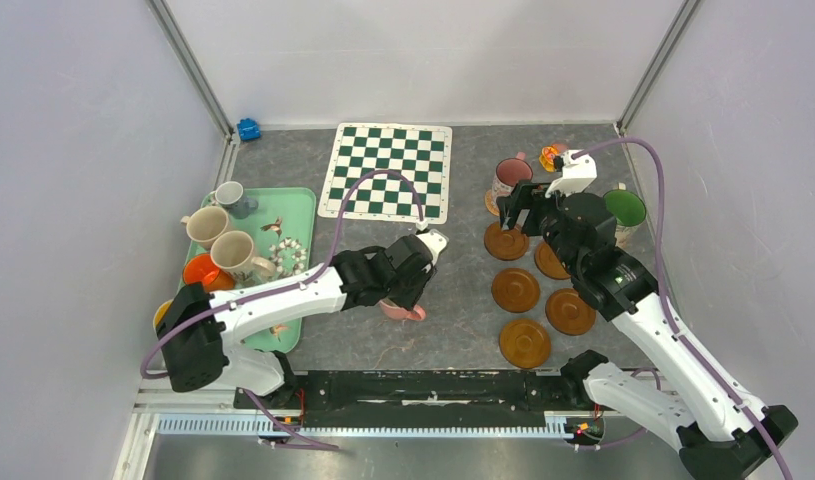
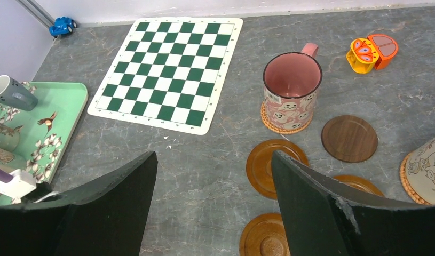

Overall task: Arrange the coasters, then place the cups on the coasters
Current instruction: Place the cup at the center of the board.

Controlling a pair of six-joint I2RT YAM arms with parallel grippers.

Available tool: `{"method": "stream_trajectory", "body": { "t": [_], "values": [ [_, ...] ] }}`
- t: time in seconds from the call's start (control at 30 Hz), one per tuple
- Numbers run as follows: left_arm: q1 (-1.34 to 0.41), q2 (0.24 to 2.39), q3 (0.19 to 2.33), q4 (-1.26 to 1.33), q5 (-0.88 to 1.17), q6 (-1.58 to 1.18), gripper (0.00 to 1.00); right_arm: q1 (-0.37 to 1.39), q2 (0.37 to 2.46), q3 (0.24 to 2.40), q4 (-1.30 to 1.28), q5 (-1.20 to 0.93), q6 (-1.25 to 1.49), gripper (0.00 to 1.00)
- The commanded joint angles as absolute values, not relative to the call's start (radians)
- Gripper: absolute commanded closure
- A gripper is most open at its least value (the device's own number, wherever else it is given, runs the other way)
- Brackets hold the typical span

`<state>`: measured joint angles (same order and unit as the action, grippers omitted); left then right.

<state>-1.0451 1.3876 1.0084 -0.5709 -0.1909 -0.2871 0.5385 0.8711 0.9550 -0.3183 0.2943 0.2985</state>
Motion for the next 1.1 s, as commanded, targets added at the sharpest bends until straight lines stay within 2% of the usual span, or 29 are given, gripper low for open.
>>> {"method": "stream_trajectory", "body": {
  "t": [0.0,0.07,0.3,0.47,0.67,0.9,1.07],
  "values": [
    [-1.048,1.349,1.006,-0.510,-0.226,-0.261,0.56,0.537,0.873,0.965,-0.309,0.285,0.289,0.20],
    [-1.046,1.331,1.023,-0.538,-0.244,-0.264,0.53,0.537,0.879,0.965,-0.315,0.261,0.293,0.20],
    [-1.002,1.212,1.107,-0.647,-0.398,-0.274,0.01,0.537,0.913,0.965,-0.359,0.110,0.316,0.26],
    [-0.897,1.113,1.105,-0.684,-0.420,-0.210,0.00,0.539,0.961,0.953,-0.373,-0.041,0.304,0.36],
    [-0.858,0.942,0.995,-0.674,-0.489,-0.135,0.00,0.616,1.052,0.949,-0.380,-0.096,0.296,0.47],
    [-0.859,0.725,0.826,-0.677,-0.572,-0.181,0.00,0.815,1.208,0.972,-0.377,-0.010,0.359,0.51],
    [-0.860,0.654,0.820,-0.671,-0.679,-0.162,0.00,0.940,1.346,1.027,-0.359,0.037,0.378,0.52]
  ]
}}
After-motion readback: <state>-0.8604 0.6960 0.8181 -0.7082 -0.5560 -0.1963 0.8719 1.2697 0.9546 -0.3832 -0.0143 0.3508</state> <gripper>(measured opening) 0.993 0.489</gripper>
